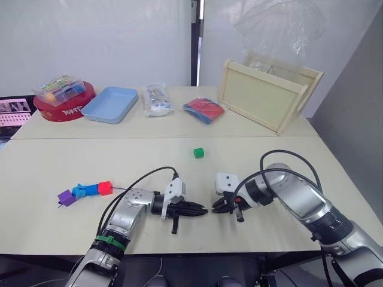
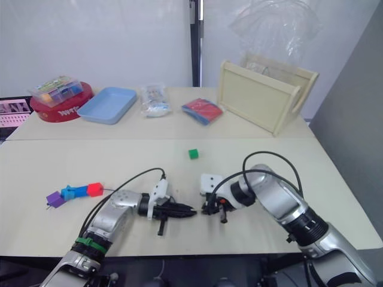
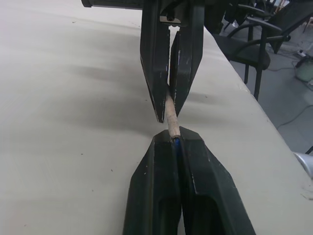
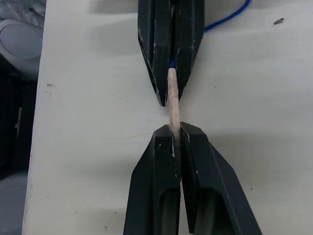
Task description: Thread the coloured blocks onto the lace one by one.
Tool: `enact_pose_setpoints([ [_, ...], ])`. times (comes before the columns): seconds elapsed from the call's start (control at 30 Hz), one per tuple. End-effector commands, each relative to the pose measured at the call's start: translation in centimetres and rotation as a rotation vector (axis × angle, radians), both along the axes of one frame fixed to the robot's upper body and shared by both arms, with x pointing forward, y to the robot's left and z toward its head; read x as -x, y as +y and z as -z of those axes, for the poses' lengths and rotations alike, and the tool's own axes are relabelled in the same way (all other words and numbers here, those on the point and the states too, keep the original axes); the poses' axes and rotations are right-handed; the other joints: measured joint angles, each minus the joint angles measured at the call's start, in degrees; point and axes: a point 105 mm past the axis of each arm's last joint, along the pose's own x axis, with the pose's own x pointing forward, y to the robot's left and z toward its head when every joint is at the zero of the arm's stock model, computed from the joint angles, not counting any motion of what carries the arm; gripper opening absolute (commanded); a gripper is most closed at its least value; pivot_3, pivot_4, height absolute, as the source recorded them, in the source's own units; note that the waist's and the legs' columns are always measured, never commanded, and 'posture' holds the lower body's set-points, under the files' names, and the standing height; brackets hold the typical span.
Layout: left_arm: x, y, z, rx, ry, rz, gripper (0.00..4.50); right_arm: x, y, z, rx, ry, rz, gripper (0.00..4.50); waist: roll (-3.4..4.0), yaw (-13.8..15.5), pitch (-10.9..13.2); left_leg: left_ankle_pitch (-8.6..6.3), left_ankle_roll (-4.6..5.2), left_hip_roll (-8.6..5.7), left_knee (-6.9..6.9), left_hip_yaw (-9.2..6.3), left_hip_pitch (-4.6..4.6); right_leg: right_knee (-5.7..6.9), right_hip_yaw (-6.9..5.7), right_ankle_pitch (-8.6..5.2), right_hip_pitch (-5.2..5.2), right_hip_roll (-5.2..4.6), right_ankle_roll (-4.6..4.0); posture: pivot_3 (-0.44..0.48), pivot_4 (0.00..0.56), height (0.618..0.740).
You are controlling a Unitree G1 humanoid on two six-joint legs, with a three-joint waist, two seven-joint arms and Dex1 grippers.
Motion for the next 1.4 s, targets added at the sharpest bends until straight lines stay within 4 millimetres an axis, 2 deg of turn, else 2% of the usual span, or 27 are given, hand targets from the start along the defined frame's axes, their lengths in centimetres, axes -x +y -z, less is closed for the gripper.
enact_pose_setpoints([
  [0.03, -0.1, -0.5, -1.6, 0.044, -0.042, 0.02, 0.05, 0.5, 0.3, -0.2, -0.005, -0.002, -0.012, 0.0, 0.0, 0.0, 0.0, 0.0, 0.0, 0.0, 0.0, 0.0, 0.0, 0.0, 0.0, 0.0, 0.0, 0.0, 0.0, 0.0, 0.15, 0.74],
  [0.3, -0.1, -0.5, -1.6, 0.04, -0.044, 0.018, 0.05, 0.7, 0.3, -0.1, -0.003, 0.006, -0.011, 0.0, 0.0, 0.01, 0.0, 0.0, 0.0, 0.0, 0.0, 0.0, 0.0, -0.01, 0.0, 0.0, 0.0, 0.0, 0.0, 0.0, 0.15, 0.74],
  [0.57, 0.2, -0.1, -2.2, 0.045, -0.059, 0.021, 2.52, 0.6, 0.2, 0.0, 0.008, 0.003, -0.01, 0.0, 0.0, 0.02, 0.0, 0.0, 0.0, 0.0, 0.0, 0.0, 0.0, -0.02, 0.0, 0.0, 0.0, 0.0, 0.0, 0.0, 0.15, 0.74],
  [1.23, 0.2, -0.9, -0.9, 0.008, -0.061, 0.004, 2.52, 0.7, 0.1, -0.2, 0.004, 0.005, -0.003, 0.0, 0.0, 0.04, 0.0, 0.0, 0.0, 0.0, 0.0, 0.0, -0.01, -0.03, 0.0, 0.0, 0.01, 0.0, 0.0, 0.0, 0.15, 0.74],
  [1.27, 0.1, -0.9, -0.9, 0.011, -0.06, 0.003, 1.97, 0.7, 0.1, -0.2, 0.005, 0.005, -0.003, 0.0, 0.0, 0.02, 0.0, 0.0, 0.0, 0.0, 0.0, 0.0, 0.0, -0.03, 0.0, 0.0, 0.01, 0.0, 0.0, 0.0, 0.15, 0.74],
  [1.3, 0.1, -0.8, -1.0, 0.013, -0.06, 0.002, 1.74, 0.7, 0.1, -0.2, 0.005, 0.006, -0.003, 0.0, 0.0, 0.02, 0.0, 0.0, 0.0, 0.0, 0.0, 0.0, 0.0, -0.03, 0.0, 0.0, 0.01, 0.0, 0.0, 0.0, 0.15, 0.74],
  [1.4, 0.1, -0.7, -0.9, 0.007, -0.06, 0.006, 0.69, 0.7, 0.0, -0.2, 0.005, 0.006, -0.004, 0.0, 0.0, 0.04, 0.0, 0.0, 0.0, 0.0, 0.0, 0.0, -0.01, -0.03, 0.0, 0.0, 0.01, 0.0, 0.0, 0.0, 0.15, 0.74],
])
